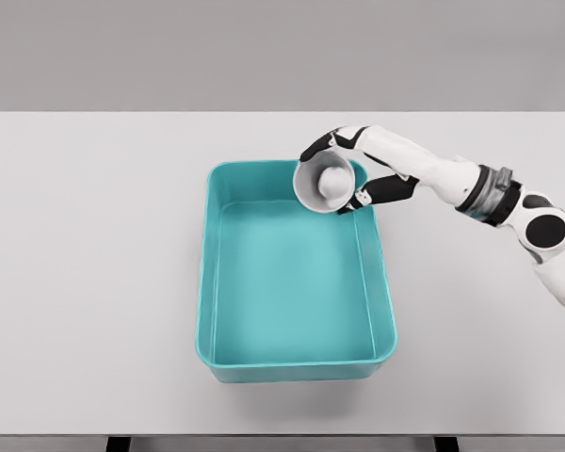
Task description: Put the paper cup into the basket with your right arm
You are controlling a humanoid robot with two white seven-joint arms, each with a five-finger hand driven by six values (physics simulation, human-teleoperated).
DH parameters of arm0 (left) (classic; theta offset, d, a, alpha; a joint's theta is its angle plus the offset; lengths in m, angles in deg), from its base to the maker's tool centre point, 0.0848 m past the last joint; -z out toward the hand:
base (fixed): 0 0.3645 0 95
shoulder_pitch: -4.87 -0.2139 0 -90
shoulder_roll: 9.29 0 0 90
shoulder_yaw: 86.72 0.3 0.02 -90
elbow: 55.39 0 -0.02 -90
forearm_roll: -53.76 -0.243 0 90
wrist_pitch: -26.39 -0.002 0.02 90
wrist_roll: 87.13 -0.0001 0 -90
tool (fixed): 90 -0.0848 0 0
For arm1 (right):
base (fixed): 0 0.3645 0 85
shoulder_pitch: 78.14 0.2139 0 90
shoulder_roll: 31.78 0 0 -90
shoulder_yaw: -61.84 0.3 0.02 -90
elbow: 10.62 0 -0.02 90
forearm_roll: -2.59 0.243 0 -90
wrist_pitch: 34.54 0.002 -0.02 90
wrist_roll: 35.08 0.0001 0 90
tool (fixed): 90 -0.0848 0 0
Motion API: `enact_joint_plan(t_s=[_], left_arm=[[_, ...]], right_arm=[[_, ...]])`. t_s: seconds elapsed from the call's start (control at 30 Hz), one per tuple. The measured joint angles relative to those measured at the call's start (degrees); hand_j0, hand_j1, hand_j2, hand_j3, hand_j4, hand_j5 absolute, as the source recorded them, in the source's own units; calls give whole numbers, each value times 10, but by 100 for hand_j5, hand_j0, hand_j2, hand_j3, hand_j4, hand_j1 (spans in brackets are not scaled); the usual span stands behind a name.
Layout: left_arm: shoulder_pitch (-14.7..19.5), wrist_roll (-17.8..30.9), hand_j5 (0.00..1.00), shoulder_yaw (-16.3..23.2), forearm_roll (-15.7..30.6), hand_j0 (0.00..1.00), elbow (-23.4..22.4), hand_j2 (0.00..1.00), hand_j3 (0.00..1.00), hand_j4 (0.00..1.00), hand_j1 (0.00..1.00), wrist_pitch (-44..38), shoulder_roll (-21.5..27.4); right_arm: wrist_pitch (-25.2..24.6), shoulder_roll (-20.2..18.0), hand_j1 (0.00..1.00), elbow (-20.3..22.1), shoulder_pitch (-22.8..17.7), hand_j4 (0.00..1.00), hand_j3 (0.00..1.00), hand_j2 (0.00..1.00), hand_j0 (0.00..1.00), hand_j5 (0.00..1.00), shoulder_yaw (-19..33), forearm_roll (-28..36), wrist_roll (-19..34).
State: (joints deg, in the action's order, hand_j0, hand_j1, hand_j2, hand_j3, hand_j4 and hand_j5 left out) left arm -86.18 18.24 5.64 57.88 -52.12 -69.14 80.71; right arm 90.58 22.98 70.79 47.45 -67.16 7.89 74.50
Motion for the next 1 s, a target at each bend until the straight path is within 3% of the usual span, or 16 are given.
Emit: enact_joint_plan(t_s=[0.13, 0.3, 0.37, 0.53, 0.6, 0.77, 1.0], left_arm=[[0, 0, 100, 0, 0, 100, 0, 100, 100, 100, 100, 0, 0], [0, 0, 100, 0, 0, 100, 0, 100, 100, 100, 100, 0, 0], [0, 0, 100, 0, 0, 100, 0, 100, 100, 100, 100, 0, 0], [0, 0, 100, 0, 0, 100, 0, 100, 100, 100, 100, 0, 0], [0, 0, 100, 0, 0, 100, 0, 100, 100, 100, 100, 0, 0], [0, 0, 100, 0, 0, 100, 0, 100, 100, 100, 100, 0, 0], [0, 0, 100, 0, 0, 100, 0, 100, 100, 100, 100, 0, 0]], right_arm=[[0, 2, 100, 16, 20, 100, 100, 100, 100, 100, -1, -80, 1], [0, -4, 100, 24, 29, 100, 100, 100, 100, 100, -1, -105, 1], [0, -42, 100, 24, 26, 100, 100, 100, 100, 100, -1, -104, -1], [0, -213, 100, 13, -13, 100, 100, 100, 100, 100, 5, -105, -69], [0, -251, 100, 17, -15, 100, 100, 100, 100, 100, 8, -110, -81], [0, -295, 100, 45, -40, 100, 100, 100, 100, 100, 27, -166, -90], [-1, -294, 100, 53, -40, 100, 100, 100, 100, 100, 31, -186, -92]])
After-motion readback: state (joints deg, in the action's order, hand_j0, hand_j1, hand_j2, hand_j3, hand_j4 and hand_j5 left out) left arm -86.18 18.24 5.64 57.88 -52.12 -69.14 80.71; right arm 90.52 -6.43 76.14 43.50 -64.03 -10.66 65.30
